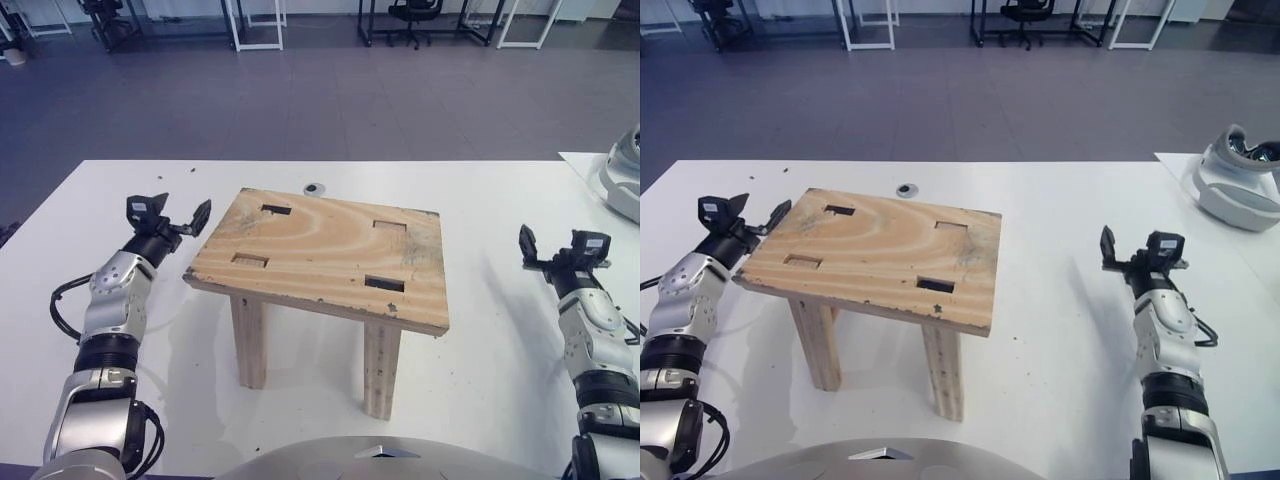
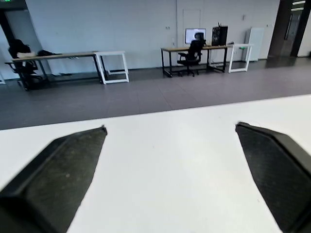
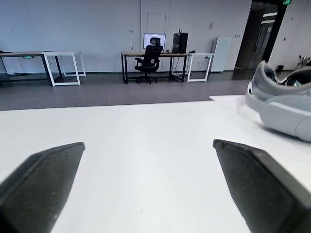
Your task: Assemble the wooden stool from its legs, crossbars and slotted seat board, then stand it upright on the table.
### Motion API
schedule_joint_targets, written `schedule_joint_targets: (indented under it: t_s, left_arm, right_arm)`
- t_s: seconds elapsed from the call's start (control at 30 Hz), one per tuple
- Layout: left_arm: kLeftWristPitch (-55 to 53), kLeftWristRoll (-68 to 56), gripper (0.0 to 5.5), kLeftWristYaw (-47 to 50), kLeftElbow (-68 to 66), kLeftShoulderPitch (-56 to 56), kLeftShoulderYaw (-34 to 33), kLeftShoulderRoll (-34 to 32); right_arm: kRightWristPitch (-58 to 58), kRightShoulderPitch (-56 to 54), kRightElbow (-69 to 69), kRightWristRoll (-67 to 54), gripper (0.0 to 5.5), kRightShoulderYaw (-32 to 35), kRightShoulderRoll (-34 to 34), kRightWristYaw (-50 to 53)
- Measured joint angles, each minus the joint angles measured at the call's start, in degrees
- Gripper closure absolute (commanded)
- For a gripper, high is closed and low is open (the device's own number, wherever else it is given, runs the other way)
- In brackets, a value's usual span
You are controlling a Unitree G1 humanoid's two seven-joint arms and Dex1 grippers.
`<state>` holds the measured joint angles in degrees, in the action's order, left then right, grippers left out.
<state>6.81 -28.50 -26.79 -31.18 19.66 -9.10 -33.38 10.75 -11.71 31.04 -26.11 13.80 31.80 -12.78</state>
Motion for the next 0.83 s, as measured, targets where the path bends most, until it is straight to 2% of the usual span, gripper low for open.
schedule_joint_targets:
  t_s: [0.3, 0.53, 0.83]
  left_arm:
    - [-3.3, 2.3, 0.62, 2.3, 1.8, -1.0, -4.1, 1.8]
    - [-4.0, 4.0, 0.62, 2.6, 4.0, -0.5, -5.1, 3.7]
    - [-4.4, 7.0, 0.62, 2.4, 3.2, 0.0, -5.9, 3.8]
  right_arm:
    - [2.0, -2.3, -0.5, 8.2, 0.56, -0.1, -2.3, -0.8]
    - [3.4, -5.7, 4.5, 10.5, 0.56, 1.4, -2.4, -2.3]
    - [5.4, -6.1, 4.6, 11.2, 0.56, 1.9, -3.7, -2.8]
